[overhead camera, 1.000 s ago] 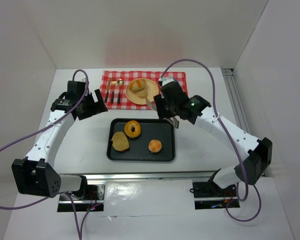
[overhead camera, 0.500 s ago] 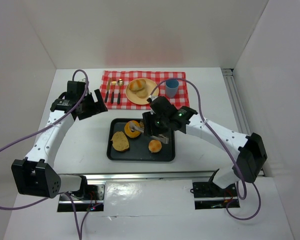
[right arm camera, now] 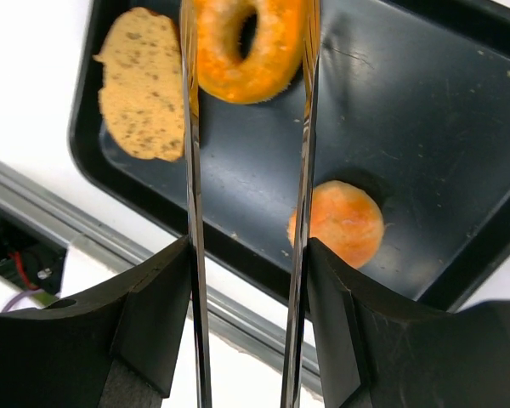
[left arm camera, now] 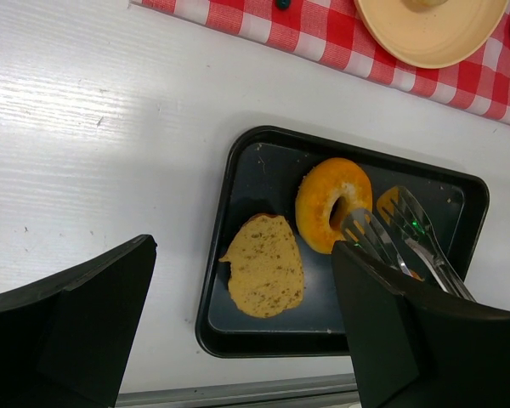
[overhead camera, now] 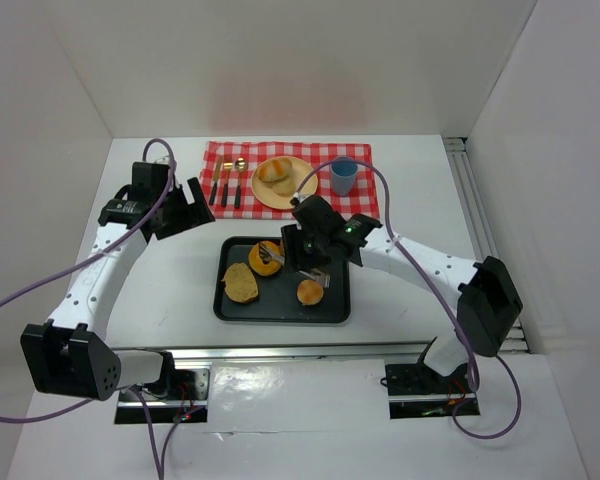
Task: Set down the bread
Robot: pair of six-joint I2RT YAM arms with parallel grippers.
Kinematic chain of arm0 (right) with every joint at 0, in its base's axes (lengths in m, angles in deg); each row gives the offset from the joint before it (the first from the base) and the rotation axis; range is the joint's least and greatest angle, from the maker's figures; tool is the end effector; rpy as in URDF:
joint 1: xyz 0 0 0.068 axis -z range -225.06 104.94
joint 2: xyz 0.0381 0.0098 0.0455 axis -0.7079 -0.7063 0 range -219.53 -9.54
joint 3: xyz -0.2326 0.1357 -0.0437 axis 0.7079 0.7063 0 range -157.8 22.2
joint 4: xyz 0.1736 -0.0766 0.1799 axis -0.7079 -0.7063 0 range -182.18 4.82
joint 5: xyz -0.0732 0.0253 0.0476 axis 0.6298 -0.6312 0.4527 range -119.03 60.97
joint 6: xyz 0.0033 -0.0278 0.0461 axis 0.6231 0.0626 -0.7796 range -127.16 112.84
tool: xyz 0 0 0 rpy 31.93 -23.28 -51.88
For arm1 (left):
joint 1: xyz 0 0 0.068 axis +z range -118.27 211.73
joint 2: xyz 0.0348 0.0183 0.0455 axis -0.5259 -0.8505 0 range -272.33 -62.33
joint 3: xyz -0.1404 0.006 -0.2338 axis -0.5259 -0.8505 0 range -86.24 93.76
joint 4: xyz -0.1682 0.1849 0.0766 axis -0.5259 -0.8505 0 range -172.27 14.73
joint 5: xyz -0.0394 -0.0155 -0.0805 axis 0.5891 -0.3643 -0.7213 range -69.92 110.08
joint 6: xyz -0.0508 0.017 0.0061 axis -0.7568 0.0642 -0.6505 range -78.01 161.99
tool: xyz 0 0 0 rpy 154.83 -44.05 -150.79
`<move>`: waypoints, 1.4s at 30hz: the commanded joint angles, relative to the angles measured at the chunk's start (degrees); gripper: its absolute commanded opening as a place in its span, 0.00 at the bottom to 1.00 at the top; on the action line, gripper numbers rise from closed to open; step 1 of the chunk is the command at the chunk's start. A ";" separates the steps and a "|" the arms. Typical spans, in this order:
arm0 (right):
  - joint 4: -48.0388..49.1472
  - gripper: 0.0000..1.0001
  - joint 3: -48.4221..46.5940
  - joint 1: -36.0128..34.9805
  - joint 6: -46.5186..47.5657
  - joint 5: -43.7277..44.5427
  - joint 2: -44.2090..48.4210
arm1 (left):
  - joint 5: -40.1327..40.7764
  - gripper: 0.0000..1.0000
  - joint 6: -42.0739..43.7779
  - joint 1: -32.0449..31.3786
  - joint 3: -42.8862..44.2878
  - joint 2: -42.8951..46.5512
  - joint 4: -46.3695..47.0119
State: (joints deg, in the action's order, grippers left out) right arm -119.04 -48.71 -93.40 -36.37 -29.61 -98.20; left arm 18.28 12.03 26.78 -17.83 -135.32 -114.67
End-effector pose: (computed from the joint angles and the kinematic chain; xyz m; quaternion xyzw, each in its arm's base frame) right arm 0.2215 0.2494 0.2740 -0.1585 0.9310 0.2096 0.2533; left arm 0.2695 -0.0245 0.3300 -0.1932 0.8998 -0.1311 0.3685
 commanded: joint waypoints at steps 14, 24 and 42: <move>3.11 0.56 0.95 0.00 0.21 -3.72 -3.79 | -0.22 0.97 0.86 0.29 0.15 1.80 0.64; -1.89 0.32 -1.77 2.54 3.81 -1.54 0.06 | -0.22 0.97 1.39 0.29 0.15 1.80 0.64; 10.72 0.31 -11.70 17.31 7.07 5.59 -2.55 | -0.22 0.97 0.86 0.29 0.68 2.33 0.11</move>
State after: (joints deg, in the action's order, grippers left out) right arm -119.52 -56.93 -76.70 -28.98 -24.87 -97.39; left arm 18.30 12.03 26.78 -17.88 -134.67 -114.84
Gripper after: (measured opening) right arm 0.379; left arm 0.977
